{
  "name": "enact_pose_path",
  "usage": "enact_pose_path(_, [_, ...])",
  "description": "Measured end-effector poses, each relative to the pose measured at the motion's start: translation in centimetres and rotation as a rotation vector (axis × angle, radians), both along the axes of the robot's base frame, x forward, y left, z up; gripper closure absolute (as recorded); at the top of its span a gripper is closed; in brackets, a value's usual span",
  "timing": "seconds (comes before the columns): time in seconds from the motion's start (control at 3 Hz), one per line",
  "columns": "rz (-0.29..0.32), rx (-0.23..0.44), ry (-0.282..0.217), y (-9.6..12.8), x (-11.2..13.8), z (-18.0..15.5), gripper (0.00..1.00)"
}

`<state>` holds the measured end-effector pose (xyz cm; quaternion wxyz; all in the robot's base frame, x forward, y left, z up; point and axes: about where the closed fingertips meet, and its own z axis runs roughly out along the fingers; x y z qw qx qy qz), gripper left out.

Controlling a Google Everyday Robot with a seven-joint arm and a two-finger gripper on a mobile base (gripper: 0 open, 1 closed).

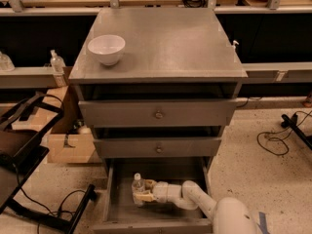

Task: Place blue plastic bottle into bottom drawer

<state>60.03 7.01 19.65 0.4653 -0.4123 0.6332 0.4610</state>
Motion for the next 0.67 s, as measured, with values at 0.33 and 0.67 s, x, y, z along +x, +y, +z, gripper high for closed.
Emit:
enact_pose_path(0.33, [0.004, 0.002, 0.001, 0.27, -0.09, 0.01, 0.0])
enact_pose_path(0.67, [0.004, 0.002, 0.001, 0.27, -0.09, 0.01, 0.0])
